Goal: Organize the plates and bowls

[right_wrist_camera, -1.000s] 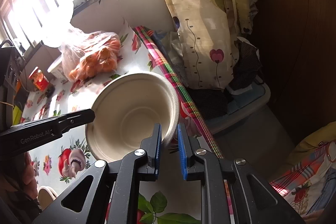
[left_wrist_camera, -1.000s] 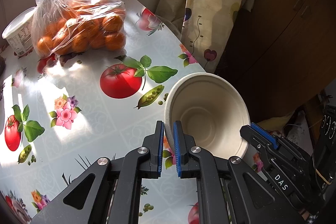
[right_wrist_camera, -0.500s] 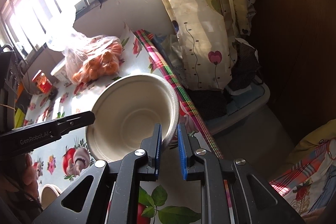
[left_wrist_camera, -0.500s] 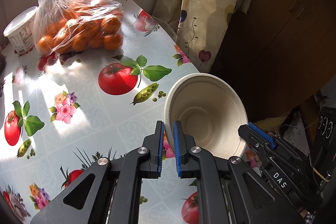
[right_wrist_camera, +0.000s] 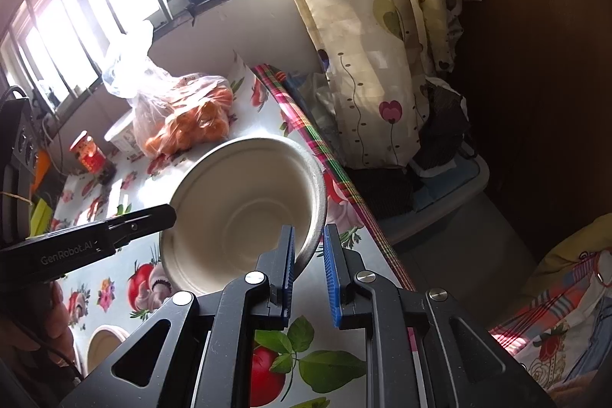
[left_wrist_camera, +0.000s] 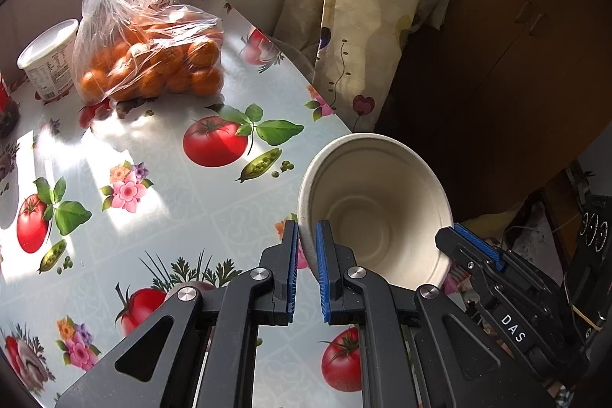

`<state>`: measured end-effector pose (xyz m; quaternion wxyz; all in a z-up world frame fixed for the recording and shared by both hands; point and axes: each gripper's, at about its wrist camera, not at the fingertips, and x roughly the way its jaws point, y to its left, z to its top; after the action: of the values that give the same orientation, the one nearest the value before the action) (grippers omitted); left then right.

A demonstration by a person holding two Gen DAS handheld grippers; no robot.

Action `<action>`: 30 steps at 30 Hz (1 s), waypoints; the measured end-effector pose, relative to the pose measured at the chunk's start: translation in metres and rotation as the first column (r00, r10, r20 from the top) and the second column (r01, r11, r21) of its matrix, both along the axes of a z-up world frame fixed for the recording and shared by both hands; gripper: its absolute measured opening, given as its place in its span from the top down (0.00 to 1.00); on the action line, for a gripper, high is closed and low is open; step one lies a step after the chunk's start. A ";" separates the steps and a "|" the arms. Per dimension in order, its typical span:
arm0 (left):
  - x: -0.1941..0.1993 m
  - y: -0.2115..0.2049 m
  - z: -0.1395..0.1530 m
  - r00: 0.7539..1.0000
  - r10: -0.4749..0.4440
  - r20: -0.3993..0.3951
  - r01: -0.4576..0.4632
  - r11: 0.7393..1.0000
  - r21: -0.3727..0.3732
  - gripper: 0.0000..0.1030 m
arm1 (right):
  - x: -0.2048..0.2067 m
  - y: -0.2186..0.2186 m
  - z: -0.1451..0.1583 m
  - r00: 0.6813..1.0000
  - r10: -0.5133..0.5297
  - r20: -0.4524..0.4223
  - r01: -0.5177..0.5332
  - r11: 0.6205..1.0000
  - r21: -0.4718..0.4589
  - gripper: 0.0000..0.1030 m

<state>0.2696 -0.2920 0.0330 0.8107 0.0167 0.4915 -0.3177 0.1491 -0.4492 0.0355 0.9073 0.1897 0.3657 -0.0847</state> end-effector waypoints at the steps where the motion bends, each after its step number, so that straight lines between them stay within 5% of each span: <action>1: -0.002 0.001 0.001 1.000 0.000 0.000 0.000 1.000 -0.001 0.91 | -0.001 0.001 0.001 1.000 0.000 0.000 0.000 1.000 -0.001 0.85; 30: -0.048 0.041 0.020 0.998 0.035 0.046 -0.033 0.999 -0.043 0.91 | -0.044 0.040 0.024 0.998 0.025 0.052 -0.023 0.999 -0.028 0.85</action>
<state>0.2214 -0.2509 0.0528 0.8273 -0.0012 0.4660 -0.3136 0.1050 -0.4089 0.0591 0.9200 0.1751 0.3427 -0.0737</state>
